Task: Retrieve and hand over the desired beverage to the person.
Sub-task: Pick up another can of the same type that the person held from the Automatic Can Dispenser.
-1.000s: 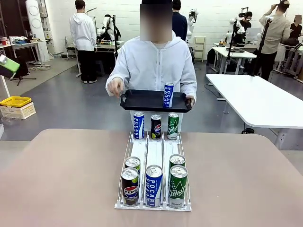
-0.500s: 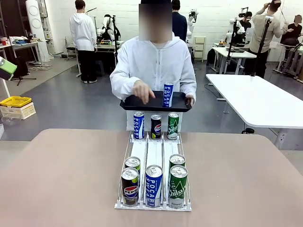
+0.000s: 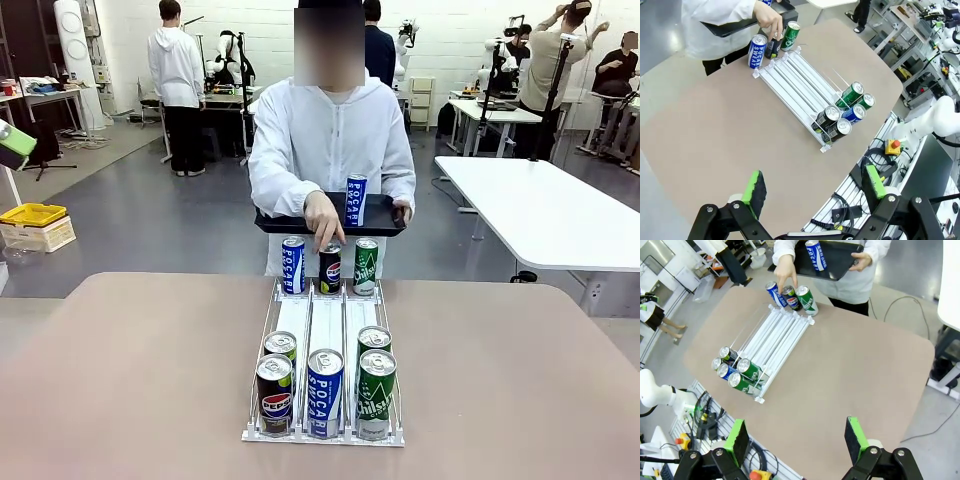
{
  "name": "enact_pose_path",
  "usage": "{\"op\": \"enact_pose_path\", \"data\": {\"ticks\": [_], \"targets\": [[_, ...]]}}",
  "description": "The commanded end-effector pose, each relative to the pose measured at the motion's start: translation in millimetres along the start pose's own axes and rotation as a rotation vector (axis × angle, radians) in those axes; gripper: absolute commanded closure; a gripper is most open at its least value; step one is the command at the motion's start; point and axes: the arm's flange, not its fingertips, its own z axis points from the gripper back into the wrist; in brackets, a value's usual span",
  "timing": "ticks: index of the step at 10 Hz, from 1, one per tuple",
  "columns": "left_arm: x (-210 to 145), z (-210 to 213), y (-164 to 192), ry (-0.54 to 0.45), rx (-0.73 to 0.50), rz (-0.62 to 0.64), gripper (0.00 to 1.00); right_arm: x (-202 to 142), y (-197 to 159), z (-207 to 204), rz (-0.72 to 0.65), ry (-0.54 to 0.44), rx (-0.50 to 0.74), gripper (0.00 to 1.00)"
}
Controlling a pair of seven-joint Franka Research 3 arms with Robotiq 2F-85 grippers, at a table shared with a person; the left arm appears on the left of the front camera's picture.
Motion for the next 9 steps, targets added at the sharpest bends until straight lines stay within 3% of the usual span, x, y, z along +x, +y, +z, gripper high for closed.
{"op": "enact_pose_path", "data": {"ticks": [1,9], "targets": [[2.4,0.7,0.1,-0.019,-0.001,-0.008,0.00,1.5,0.3,-1.9,0.007,-0.012,0.018,0.00],[2.4,0.7,0.1,-0.019,-0.001,-0.008,0.00,1.5,0.3,-1.9,0.007,-0.012,0.018,0.00]]}}
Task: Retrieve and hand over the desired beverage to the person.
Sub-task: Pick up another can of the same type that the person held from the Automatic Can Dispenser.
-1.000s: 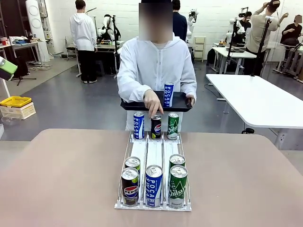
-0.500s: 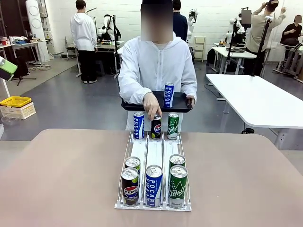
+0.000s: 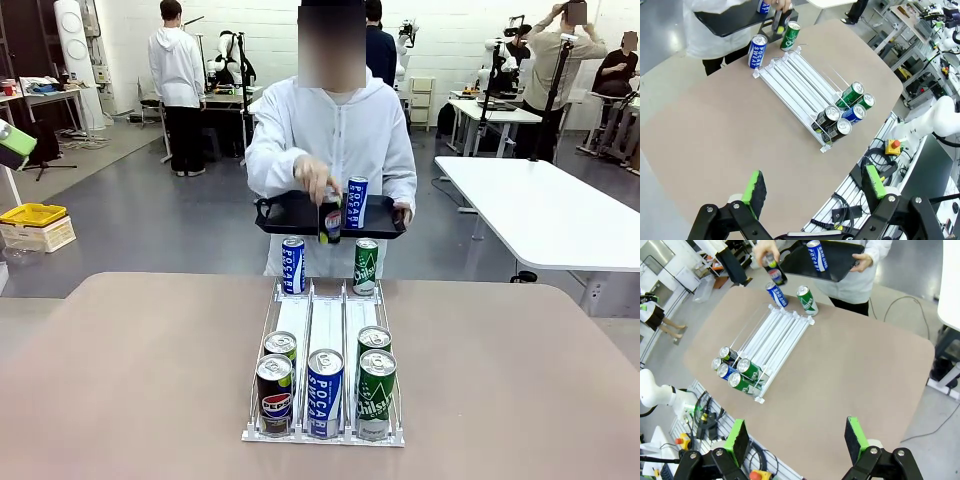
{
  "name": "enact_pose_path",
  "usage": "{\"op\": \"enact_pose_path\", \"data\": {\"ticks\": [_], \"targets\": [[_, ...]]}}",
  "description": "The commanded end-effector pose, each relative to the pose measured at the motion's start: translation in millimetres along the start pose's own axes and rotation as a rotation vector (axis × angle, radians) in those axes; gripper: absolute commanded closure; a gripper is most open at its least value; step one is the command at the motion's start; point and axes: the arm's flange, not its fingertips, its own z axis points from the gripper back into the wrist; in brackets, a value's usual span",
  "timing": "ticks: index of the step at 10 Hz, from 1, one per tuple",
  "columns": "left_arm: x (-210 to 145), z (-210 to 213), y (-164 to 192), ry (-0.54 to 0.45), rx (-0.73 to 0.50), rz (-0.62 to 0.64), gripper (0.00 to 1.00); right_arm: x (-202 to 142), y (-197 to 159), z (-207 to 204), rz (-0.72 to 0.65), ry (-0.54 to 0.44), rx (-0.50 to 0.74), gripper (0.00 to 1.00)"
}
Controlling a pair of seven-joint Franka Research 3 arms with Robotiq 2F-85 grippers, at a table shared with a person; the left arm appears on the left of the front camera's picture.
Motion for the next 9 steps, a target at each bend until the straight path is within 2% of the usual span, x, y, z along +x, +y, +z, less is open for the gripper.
{"op": "enact_pose_path", "data": {"ticks": [1,9], "targets": [[2.3,0.6,0.2,-0.019,-0.001,-0.007,0.00,1.5,0.3,-1.9,0.007,-0.012,0.018,0.00],[2.3,0.6,0.2,-0.019,-0.001,-0.007,0.00,1.5,0.3,-1.9,0.007,-0.012,0.018,0.00]]}}
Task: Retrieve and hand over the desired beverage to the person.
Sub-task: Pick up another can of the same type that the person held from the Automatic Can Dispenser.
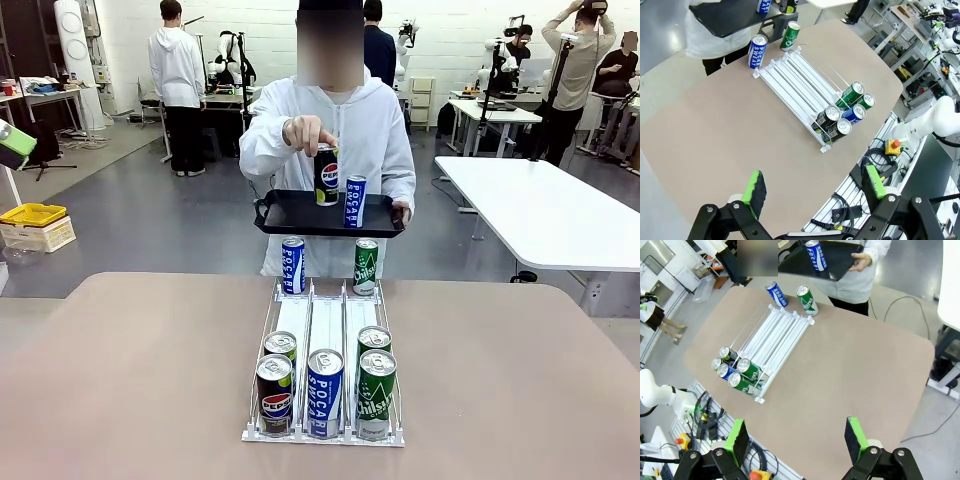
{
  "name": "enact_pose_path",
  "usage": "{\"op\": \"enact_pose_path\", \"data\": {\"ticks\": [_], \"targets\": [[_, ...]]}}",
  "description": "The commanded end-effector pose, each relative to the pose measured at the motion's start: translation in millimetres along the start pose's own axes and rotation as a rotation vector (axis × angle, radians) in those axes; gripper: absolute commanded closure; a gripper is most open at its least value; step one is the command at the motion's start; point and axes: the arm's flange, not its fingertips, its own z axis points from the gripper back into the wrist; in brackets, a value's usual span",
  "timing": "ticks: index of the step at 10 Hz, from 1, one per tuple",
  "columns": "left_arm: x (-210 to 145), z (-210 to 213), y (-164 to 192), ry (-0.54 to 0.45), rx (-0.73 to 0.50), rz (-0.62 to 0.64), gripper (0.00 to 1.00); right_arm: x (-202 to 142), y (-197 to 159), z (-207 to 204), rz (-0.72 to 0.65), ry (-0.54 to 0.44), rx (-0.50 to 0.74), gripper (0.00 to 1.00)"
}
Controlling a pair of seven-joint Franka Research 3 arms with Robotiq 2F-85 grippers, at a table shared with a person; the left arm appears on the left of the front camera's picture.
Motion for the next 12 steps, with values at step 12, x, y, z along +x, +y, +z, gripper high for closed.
{"op": "enact_pose_path", "data": {"ticks": [12], "targets": [[2.3,0.6,0.3,-0.019,-0.001,-0.007,0.00,1.5,0.3,-1.9,0.007,-0.012,0.018,0.00]]}}
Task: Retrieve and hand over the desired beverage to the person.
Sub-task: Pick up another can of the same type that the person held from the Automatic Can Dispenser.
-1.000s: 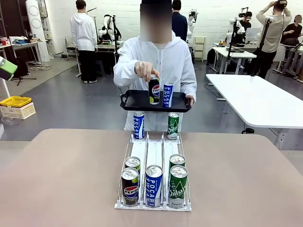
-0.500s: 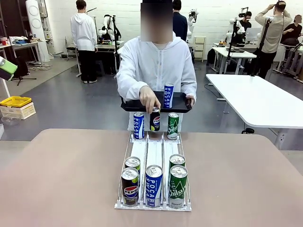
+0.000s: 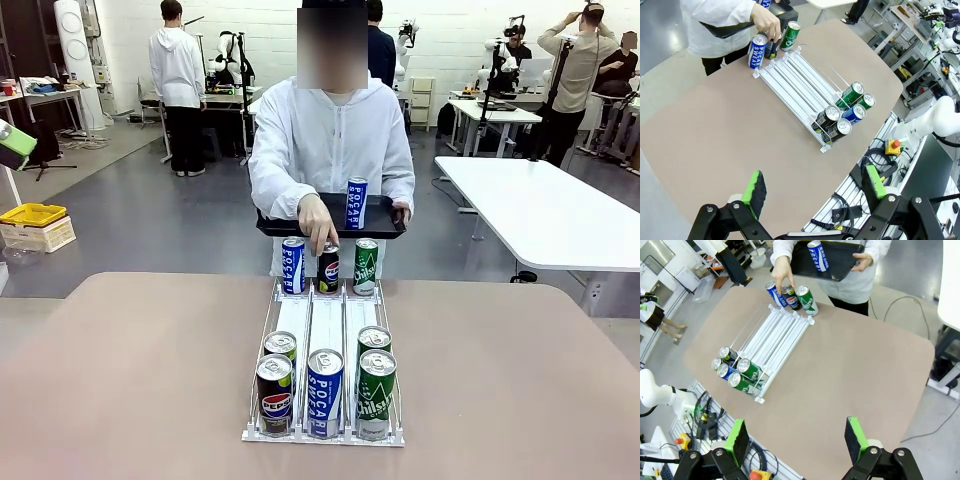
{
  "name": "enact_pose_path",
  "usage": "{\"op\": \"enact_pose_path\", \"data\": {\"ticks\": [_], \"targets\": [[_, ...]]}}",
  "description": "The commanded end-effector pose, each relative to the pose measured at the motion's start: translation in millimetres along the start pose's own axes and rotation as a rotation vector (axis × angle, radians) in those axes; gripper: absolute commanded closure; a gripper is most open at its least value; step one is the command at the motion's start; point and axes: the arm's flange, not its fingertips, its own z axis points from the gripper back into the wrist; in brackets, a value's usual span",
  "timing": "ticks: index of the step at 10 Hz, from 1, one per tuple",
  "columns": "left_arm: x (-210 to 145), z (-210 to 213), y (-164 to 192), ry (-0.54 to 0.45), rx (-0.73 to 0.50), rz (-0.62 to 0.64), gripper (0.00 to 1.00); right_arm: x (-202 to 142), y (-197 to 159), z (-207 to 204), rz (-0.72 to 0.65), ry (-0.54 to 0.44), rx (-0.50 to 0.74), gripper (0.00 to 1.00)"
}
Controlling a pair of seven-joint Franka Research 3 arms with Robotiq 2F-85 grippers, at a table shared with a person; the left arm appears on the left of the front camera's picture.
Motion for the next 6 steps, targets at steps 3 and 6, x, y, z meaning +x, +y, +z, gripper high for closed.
{"op": "enact_pose_path", "data": {"ticks": [3,6], "targets": [[2.2,0.7,0.3,-0.019,-0.001,-0.007,0.00,1.5,0.3,-1.9,0.007,-0.012,0.018,0.00],[2.2,0.7,0.3,-0.019,-0.001,-0.007,0.00,1.5,0.3,-1.9,0.007,-0.012,0.018,0.00]]}}
